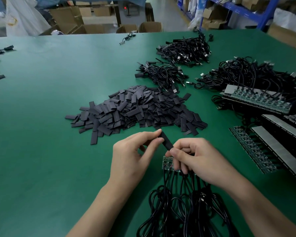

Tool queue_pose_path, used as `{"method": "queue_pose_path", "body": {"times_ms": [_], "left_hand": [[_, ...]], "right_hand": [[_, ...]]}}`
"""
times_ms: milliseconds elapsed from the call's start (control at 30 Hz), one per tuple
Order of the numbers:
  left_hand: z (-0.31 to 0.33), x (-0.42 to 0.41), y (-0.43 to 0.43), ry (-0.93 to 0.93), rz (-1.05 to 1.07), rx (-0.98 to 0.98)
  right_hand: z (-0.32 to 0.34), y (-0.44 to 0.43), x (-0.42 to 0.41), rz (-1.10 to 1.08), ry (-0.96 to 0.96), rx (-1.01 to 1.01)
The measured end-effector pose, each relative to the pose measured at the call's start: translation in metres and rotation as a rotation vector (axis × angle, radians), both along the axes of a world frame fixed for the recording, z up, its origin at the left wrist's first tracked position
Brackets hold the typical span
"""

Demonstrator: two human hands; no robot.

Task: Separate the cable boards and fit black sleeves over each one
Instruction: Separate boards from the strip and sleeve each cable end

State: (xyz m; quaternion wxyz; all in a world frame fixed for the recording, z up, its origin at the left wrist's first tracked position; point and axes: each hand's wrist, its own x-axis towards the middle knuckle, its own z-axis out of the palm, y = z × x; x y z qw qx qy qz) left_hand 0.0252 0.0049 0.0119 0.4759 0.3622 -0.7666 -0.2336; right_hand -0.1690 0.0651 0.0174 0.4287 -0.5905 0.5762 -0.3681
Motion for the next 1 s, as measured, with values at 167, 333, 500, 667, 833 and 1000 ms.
{"method": "queue_pose_path", "body": {"times_ms": [167,333,500,667,833,1000], "left_hand": [[0.0,0.0,-0.001,-0.02,-0.014,0.002],[0.0,-0.005,0.002,0.241,-0.131,0.354],[0.004,-0.004,-0.001,0.638,-0.179,0.686],[0.003,0.0,-0.007,0.697,-0.148,0.779],[-0.005,0.002,-0.008,-0.138,-0.059,0.383],[-0.007,0.004,-0.004,-0.614,-0.138,0.069]], "right_hand": [[0.004,0.001,0.006,0.0,-0.032,0.02],[0.01,0.001,0.005,-0.06,0.02,-0.024],[0.028,0.009,-0.004,-0.02,0.278,-0.034],[0.041,0.006,-0.015,-0.007,0.309,-0.006],[0.073,-0.051,-0.025,-0.203,0.451,-0.17],[0.135,-0.166,-0.041,-0.31,0.694,-0.306]]}}
